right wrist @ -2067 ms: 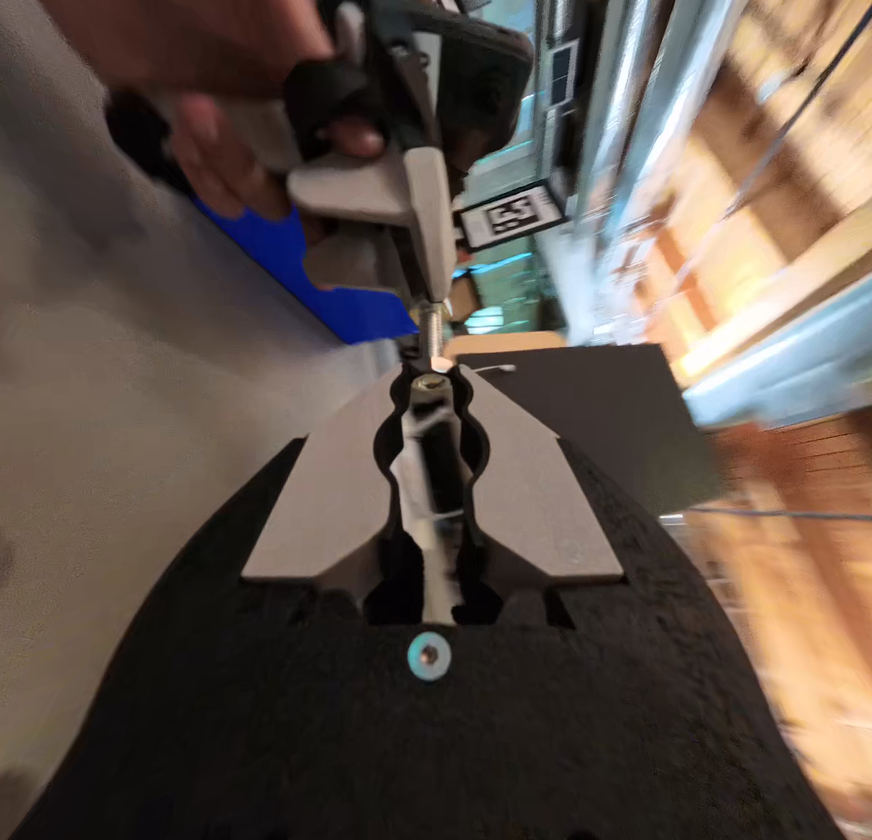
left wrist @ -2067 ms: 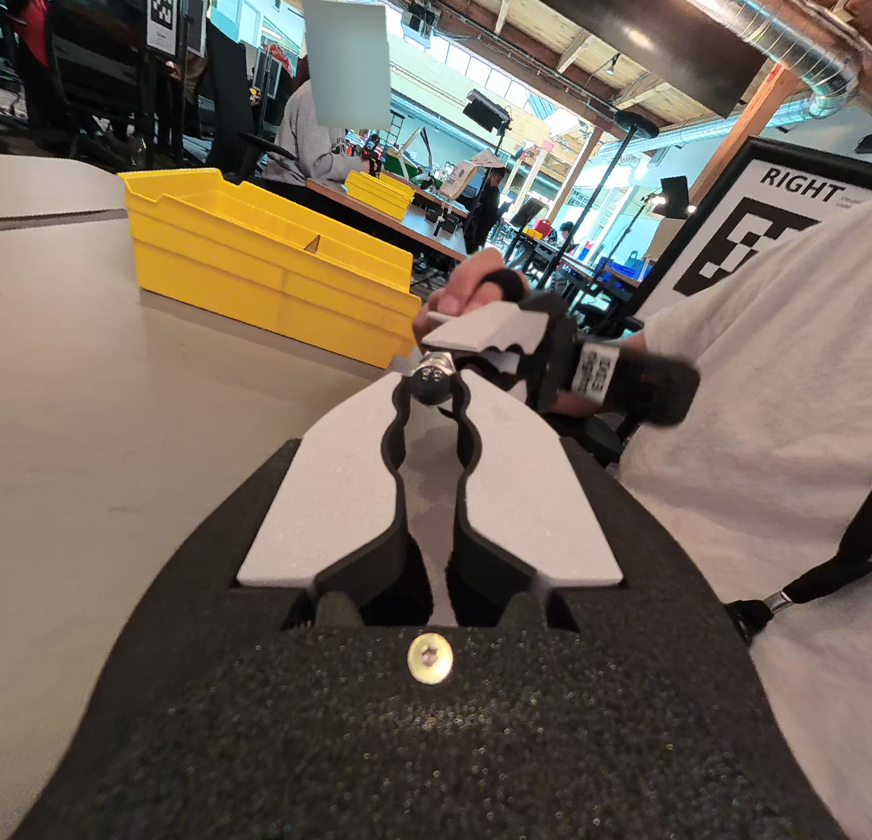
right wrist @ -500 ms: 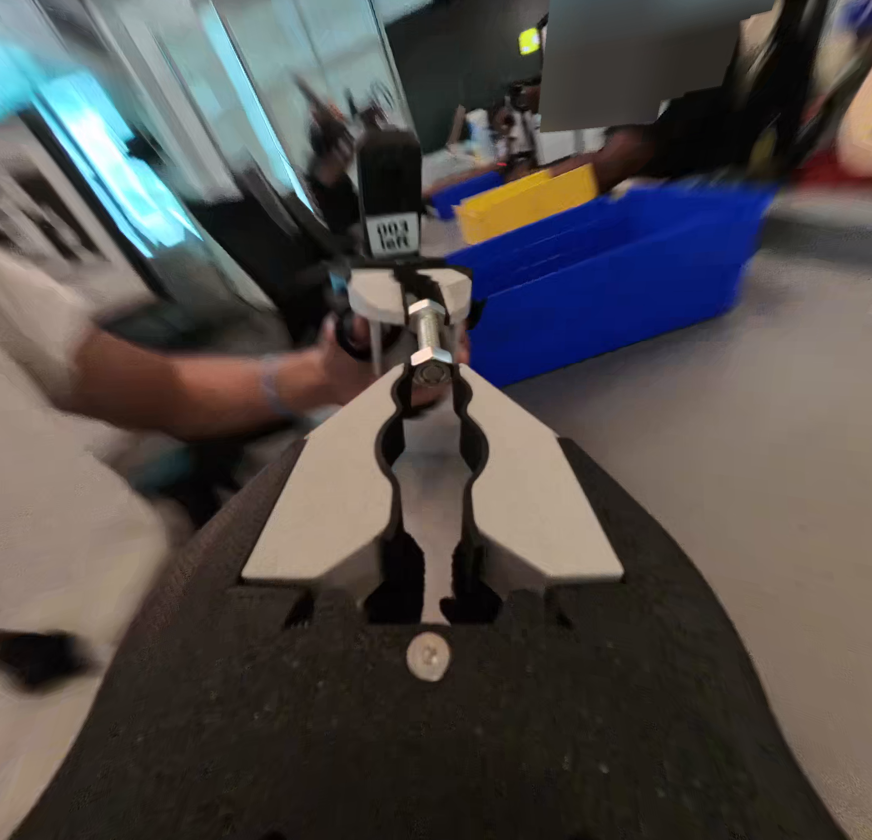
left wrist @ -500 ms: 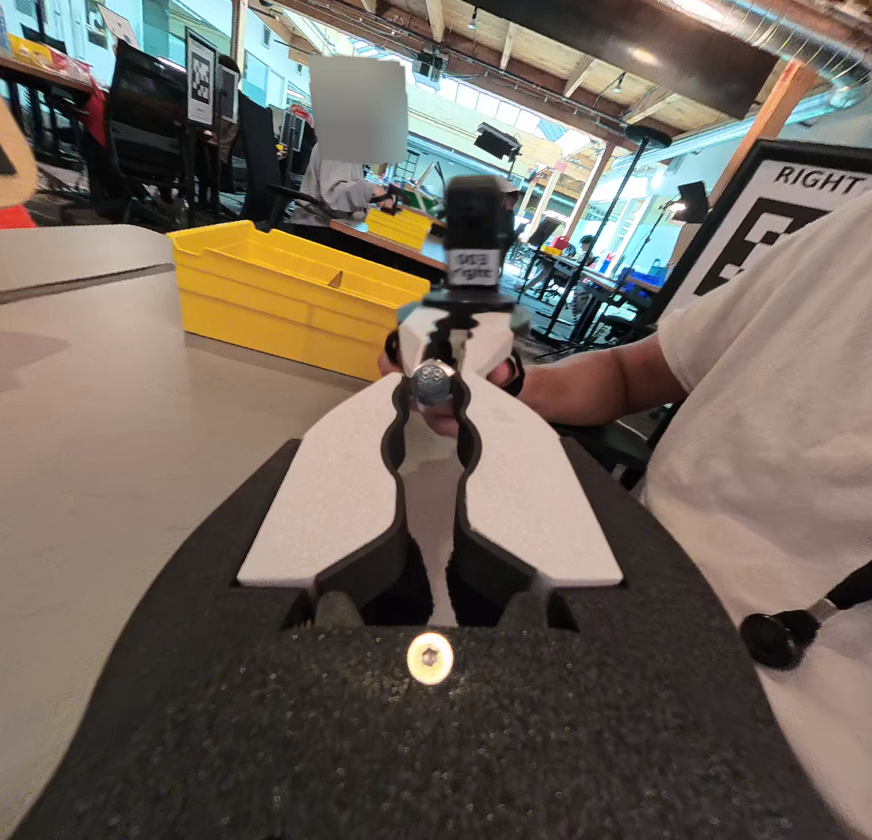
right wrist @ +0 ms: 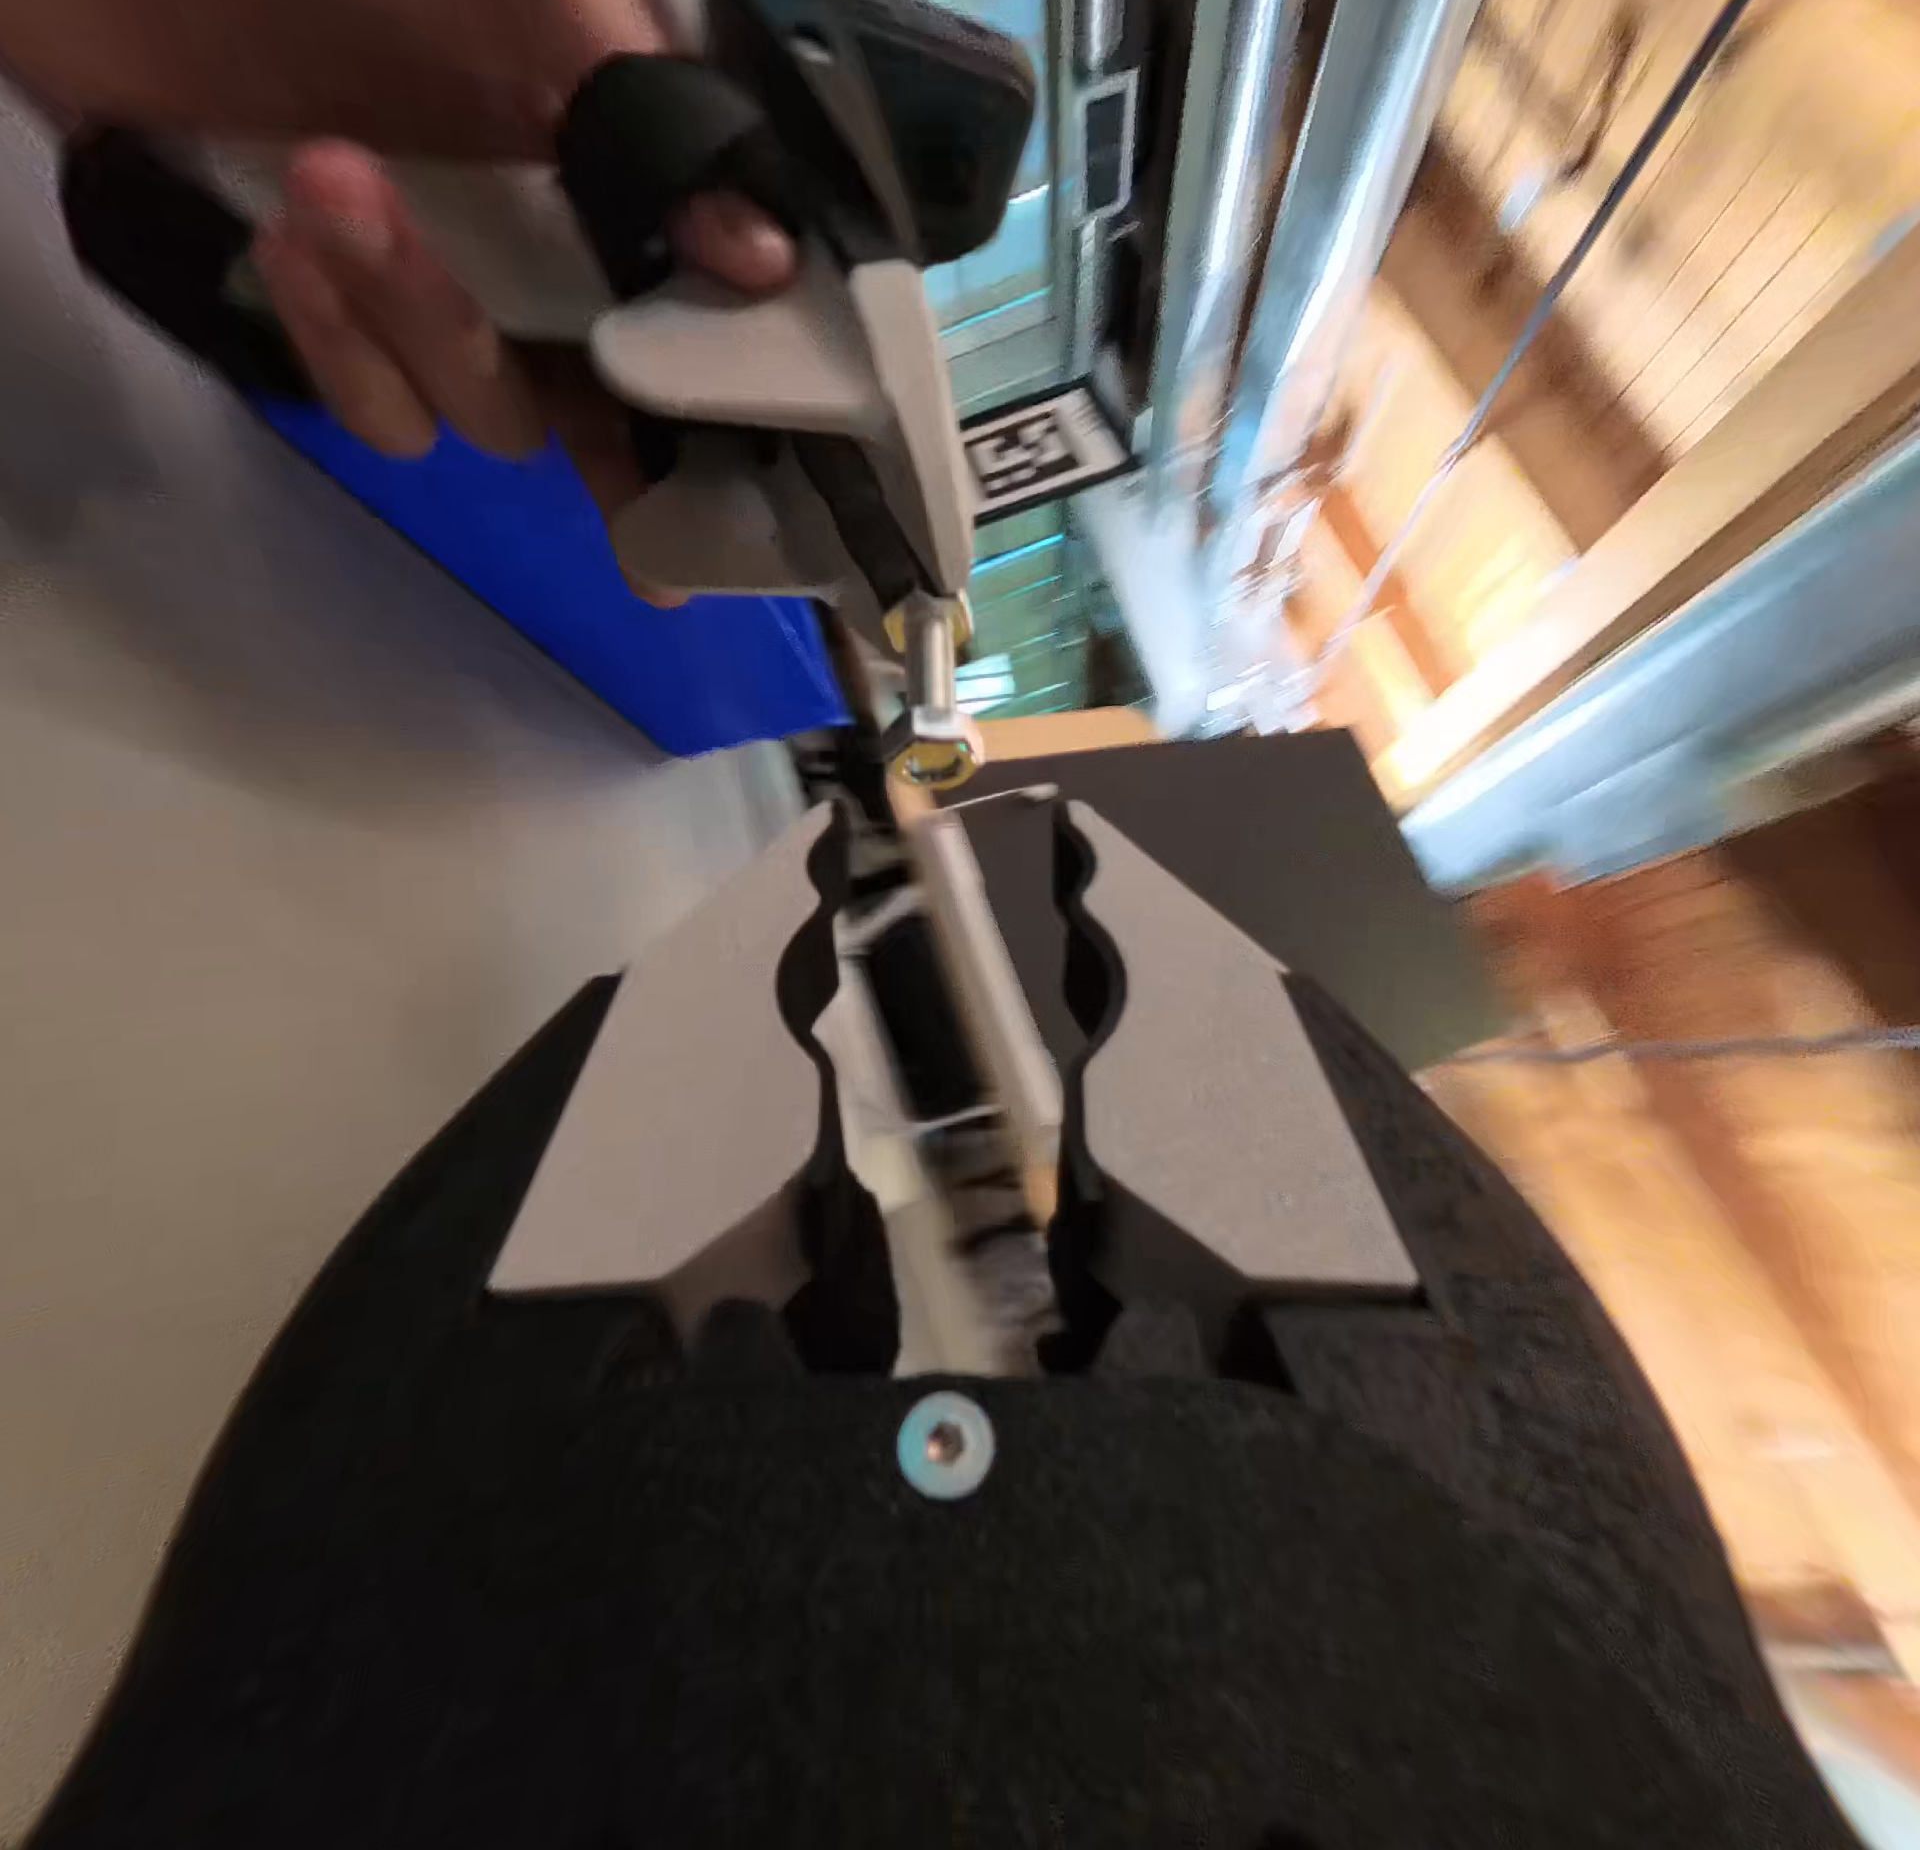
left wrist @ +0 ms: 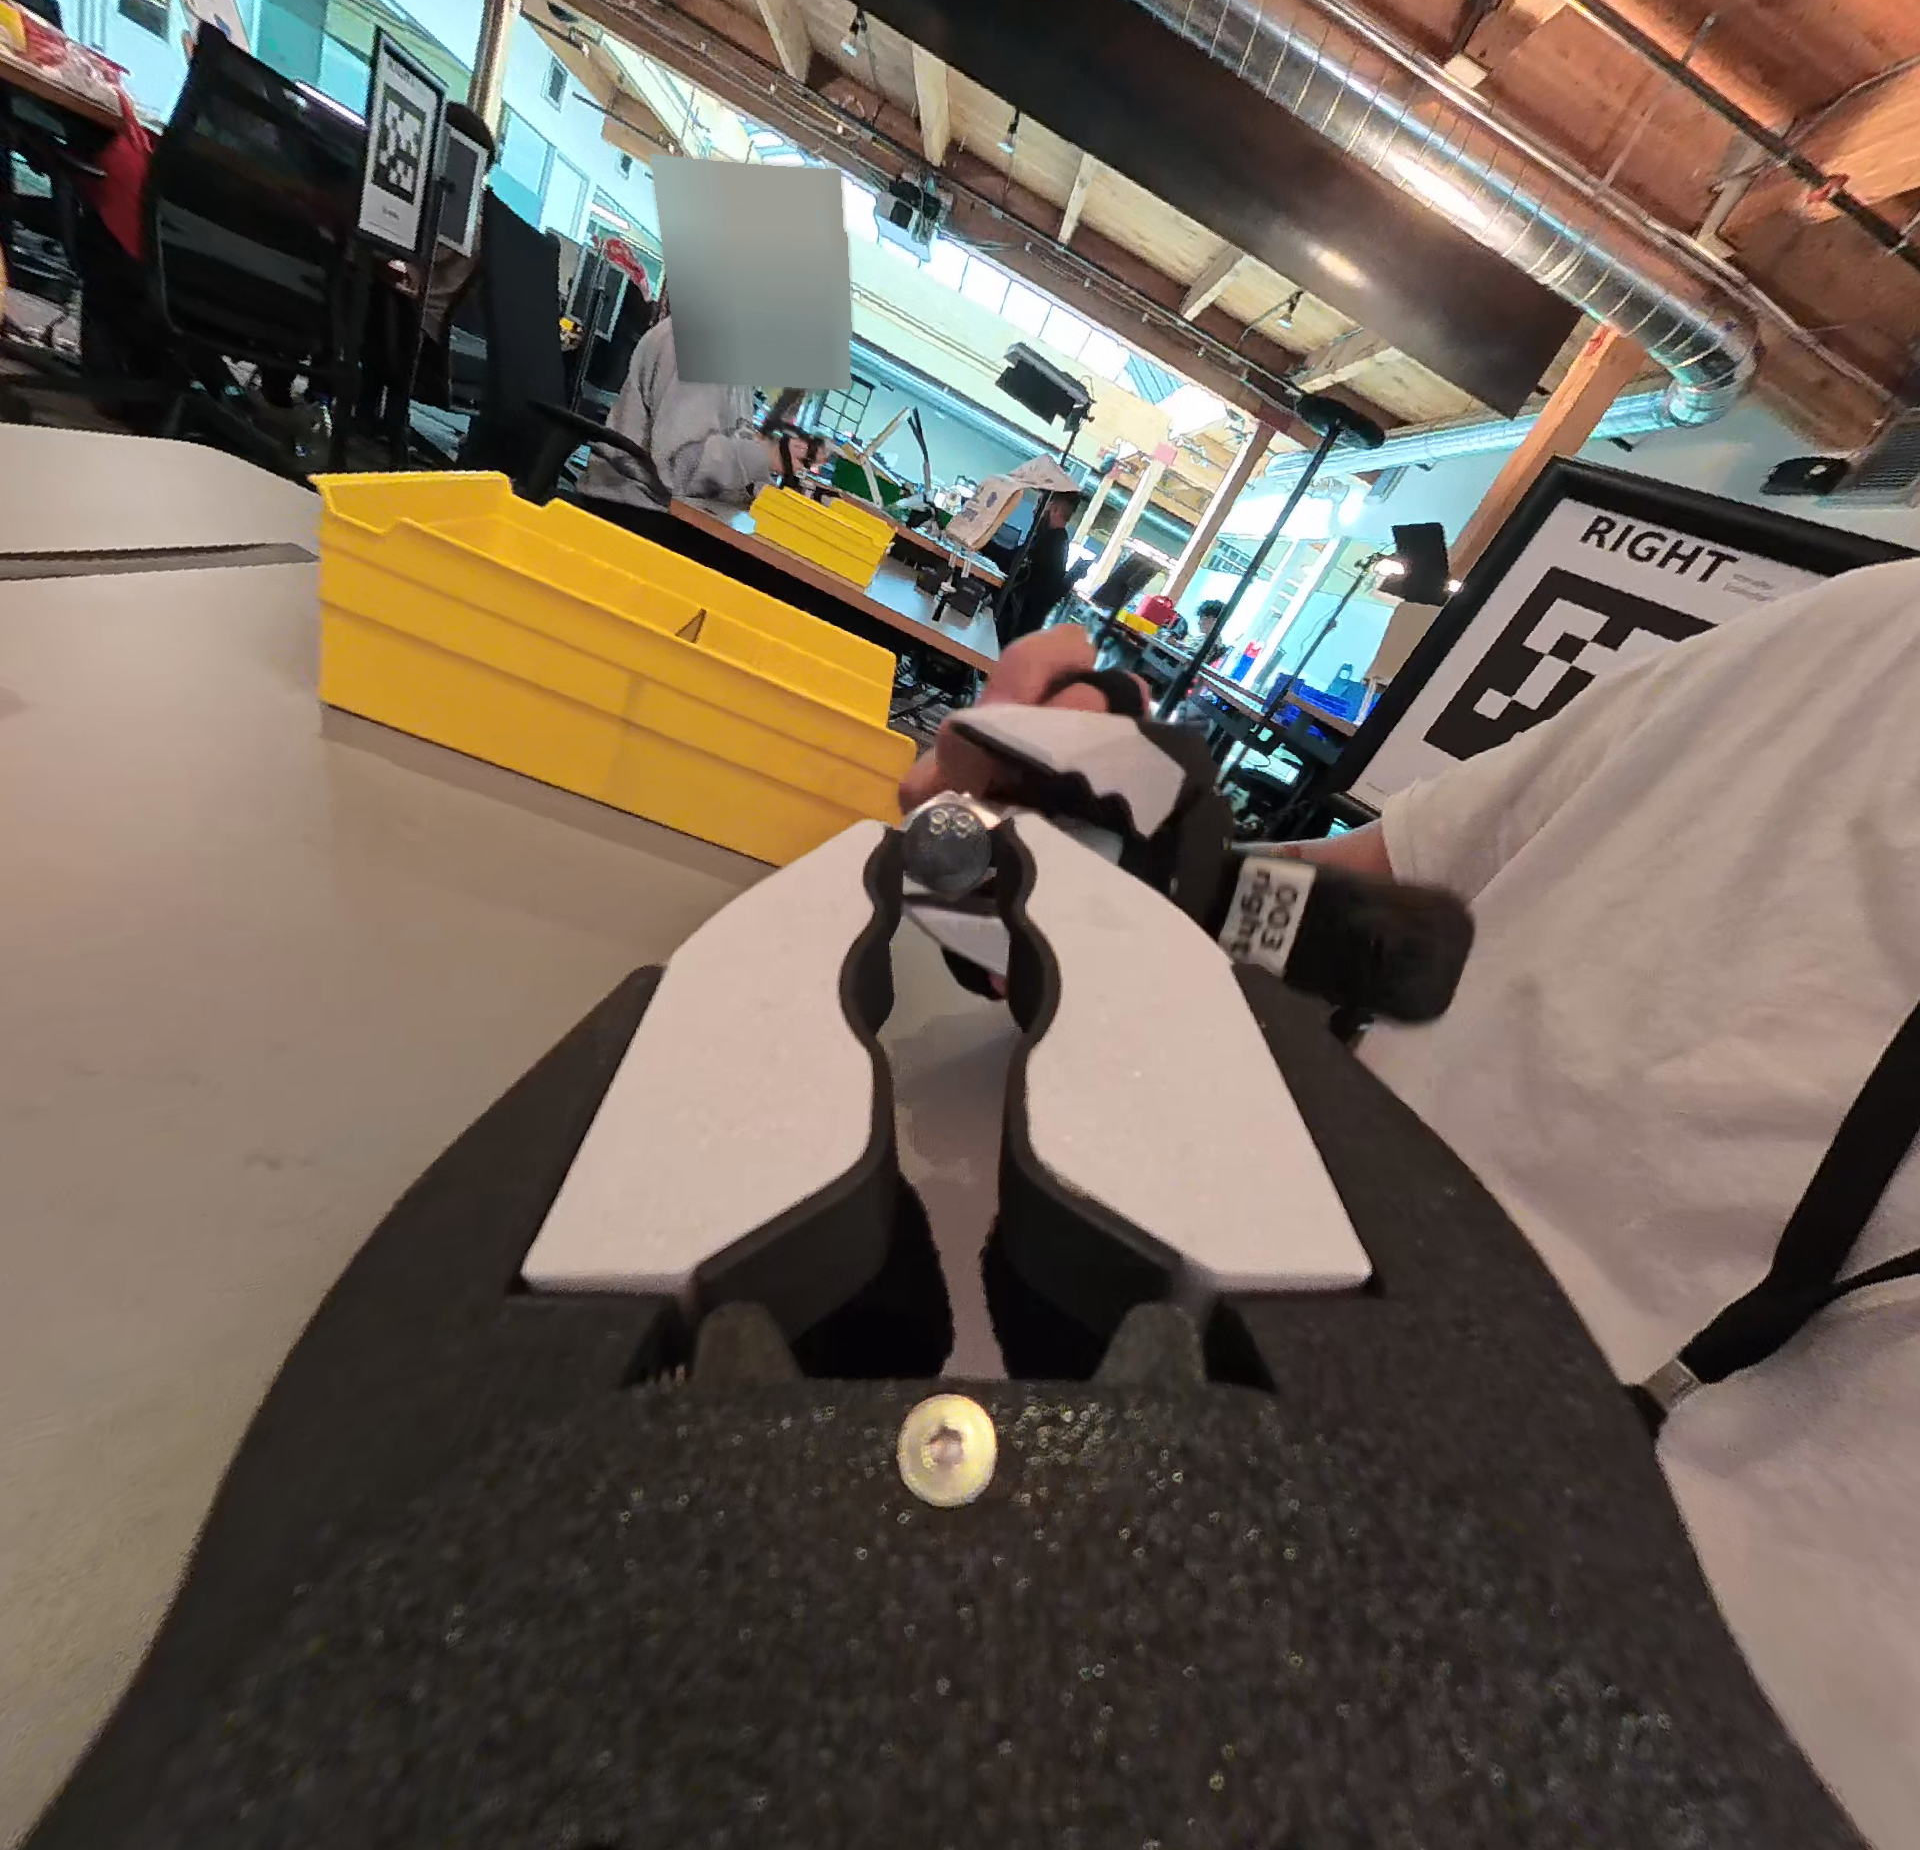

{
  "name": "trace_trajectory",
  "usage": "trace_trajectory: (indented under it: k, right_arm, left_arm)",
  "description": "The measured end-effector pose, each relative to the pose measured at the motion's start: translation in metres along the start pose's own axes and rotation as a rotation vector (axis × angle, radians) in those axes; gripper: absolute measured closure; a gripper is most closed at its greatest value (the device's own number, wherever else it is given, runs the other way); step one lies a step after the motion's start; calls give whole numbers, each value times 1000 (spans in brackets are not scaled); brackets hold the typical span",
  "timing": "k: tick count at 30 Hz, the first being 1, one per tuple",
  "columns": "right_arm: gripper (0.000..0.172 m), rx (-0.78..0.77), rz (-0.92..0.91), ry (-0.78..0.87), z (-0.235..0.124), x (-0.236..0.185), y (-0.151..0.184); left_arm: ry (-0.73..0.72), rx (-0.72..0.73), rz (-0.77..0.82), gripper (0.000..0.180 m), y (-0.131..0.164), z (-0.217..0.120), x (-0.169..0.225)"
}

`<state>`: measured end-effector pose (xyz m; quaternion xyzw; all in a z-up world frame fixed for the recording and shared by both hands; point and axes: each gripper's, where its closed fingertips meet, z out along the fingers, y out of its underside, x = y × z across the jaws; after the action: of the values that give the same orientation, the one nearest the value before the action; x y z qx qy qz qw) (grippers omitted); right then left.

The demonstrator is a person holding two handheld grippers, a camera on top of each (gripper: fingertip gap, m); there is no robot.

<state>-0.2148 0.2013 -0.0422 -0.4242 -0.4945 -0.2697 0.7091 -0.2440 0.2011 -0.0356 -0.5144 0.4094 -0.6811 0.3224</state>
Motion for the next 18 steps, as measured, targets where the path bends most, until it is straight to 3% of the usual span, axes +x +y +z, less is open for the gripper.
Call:
trace_trajectory:
  k: [4, 7, 9, 11, 18]
  right_arm:
    - [121, -6, 690, -332, 7, -25, 11]
    - [113, -31, 1253, -743, 2, -60, 6]
    - [113, 79, 1665, -1000, -5, -55, -12]
    - [121, 209, 2025, -1081, -2, -32, -16]
    - [140, 332, 2397, -1087, 3, -13, -9]
  left_arm:
    - [-33, 10, 38, 164, -3, -4, -4]
    - [-77, -7, 93, 164, -1, -6, -10]
    - [-83, -7, 119, 164, -1, -6, -10]
    - [-93, -7, 167, 164, -1, -5, -9]
    - [-114, -36, 222, 164, 4, 1, -8]
